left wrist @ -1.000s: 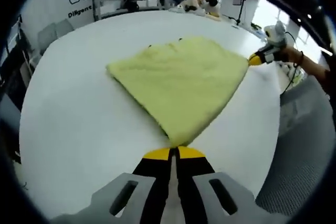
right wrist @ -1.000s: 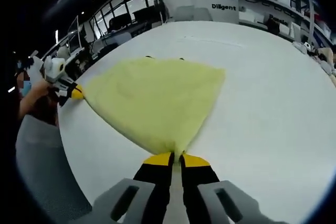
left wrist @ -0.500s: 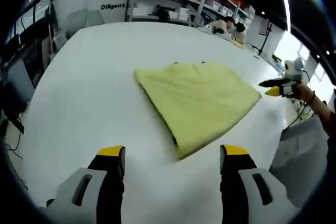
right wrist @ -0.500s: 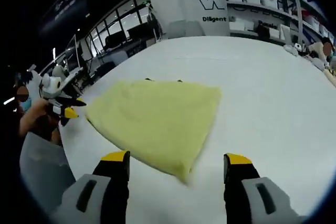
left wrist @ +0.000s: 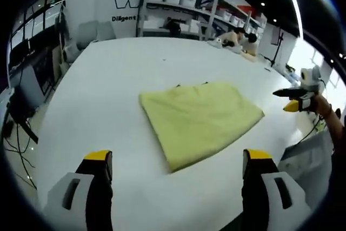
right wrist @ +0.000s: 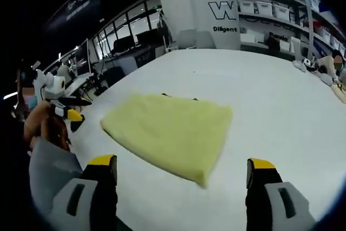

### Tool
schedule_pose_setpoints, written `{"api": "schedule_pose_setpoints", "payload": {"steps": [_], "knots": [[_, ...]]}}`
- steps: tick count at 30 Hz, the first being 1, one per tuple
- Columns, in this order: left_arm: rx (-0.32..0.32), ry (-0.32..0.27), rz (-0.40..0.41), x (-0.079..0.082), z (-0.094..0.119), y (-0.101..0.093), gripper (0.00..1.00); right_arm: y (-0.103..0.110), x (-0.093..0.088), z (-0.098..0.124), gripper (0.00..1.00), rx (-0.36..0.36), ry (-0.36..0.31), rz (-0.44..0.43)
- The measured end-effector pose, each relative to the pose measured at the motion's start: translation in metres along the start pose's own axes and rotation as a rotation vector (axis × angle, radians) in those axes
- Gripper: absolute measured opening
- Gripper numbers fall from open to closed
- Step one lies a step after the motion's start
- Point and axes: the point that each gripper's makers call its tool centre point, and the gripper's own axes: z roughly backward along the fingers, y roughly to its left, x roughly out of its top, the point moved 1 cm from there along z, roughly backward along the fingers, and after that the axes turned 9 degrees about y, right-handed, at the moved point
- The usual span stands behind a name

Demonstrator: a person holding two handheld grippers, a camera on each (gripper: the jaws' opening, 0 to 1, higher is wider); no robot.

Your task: Fold the garment on the visible template until the final outline fits inside the template.

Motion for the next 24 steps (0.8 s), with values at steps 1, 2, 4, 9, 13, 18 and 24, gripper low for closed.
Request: {"api": "schedule_pose_setpoints", "payload": {"steps": [1,2,4,9,13,18,24], "knots": [[-0.001,0.002,0.0,0.0,0.001,-0.002,0.99,0.002,0.0,0.004,0.99,-0.004,-0.003,0.005],[0.0,0.001,0.0,-0.001,0.003,-0.005,0.99,0.004,0.001,0.007,0.99,-0.005,-0.006,0.008],[0.009,-0.001,-0.008,-0.003,0.009,-0.013,0.99,0.007,0.001,0.011,0.99,-0.007,-0.007,0.013],[-0.015,0.014,0.01,-0.007,0.015,-0.031,0.99,0.014,0.0,0.023,0.99,-0.015,-0.011,0.015],[-0.015,-0.016,0.021,-0.003,0.017,-0.036,0.99,0.021,-0.005,0.026,0.99,-0.009,-0.006,0.024],[-0.01,0.006,-0.031,-0.007,0.016,-0.041,0.99,0.025,-0.01,0.025,0.99,-0.002,0.01,0.036],[-0.025,-0.004,-0.023,-0.008,0.014,-0.042,0.99,0.024,-0.012,0.026,0.99,-0.011,0.017,0.041]]}}
